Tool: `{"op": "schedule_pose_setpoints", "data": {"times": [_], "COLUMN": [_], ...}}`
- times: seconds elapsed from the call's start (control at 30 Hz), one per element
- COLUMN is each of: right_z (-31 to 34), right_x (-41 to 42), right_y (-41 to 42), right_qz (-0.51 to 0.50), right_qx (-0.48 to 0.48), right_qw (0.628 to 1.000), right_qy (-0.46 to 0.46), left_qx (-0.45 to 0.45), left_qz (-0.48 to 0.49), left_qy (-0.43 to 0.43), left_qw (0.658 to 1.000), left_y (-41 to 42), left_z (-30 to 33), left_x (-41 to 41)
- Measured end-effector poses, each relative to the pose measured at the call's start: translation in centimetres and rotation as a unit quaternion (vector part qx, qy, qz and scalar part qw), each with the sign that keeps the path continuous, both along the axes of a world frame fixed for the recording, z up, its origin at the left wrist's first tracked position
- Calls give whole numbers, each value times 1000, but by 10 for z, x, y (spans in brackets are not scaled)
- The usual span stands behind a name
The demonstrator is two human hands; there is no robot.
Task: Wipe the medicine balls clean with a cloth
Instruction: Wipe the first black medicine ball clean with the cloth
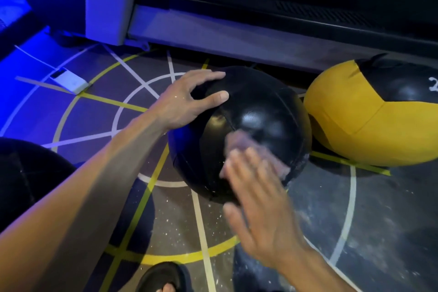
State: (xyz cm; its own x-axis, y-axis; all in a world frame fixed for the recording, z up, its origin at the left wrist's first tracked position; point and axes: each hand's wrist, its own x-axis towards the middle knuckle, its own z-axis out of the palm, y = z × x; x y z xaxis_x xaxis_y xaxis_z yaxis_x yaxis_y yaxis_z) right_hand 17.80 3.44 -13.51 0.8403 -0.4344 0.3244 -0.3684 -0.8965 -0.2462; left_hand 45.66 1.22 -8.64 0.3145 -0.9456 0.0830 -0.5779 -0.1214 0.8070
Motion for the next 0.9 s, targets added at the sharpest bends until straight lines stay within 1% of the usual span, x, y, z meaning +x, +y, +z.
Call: {"op": "schedule_pose_setpoints", "data": {"times": [0.07,0.1,0.13,0.23,0.3,0.37,0.43,0.5,0.53,0.6,0.7,0.77,0.83,0.9], "right_z": [-2,2,10,35,31,10,-13,-19,-14,4,32,30,9,-6], "right_x": [-4,-2,3,23,30,22,8,-4,-5,0,12,19,14,-1], "right_y": [-6,-17,-29,-48,-35,-17,-6,-6,-12,-29,-52,-44,-21,-5], "right_qz": [65,70,57,-33,-33,20,92,149,163,149,41,6,56,147], "right_qx": [-93,-119,-121,-51,-57,-109,-176,-230,-240,-231,-142,-100,-107,-145], "right_qw": [990,986,988,998,998,994,978,956,951,958,989,995,993,977], "right_qy": [79,91,81,9,-4,22,70,103,107,81,4,-20,-4,54], "left_qx": [-3,-4,-4,4,9,9,11,11,7,1,3,6,8,16], "left_qz": [-4,-5,-4,-4,1,2,0,2,4,12,13,11,7,-2], "left_qy": [7,11,15,8,7,18,30,43,47,50,40,38,48,49], "left_qw": [1000,1000,1000,1000,1000,1000,999,999,999,999,999,999,999,999], "left_y": [1,2,4,4,5,9,16,22,23,22,16,15,19,28], "left_z": [-2,-3,-4,-3,-1,0,0,-1,-2,-3,-1,0,-1,-1], "left_x": [0,0,1,-1,-3,-3,-3,-4,-5,-7,-10,-10,-7,-5]}}
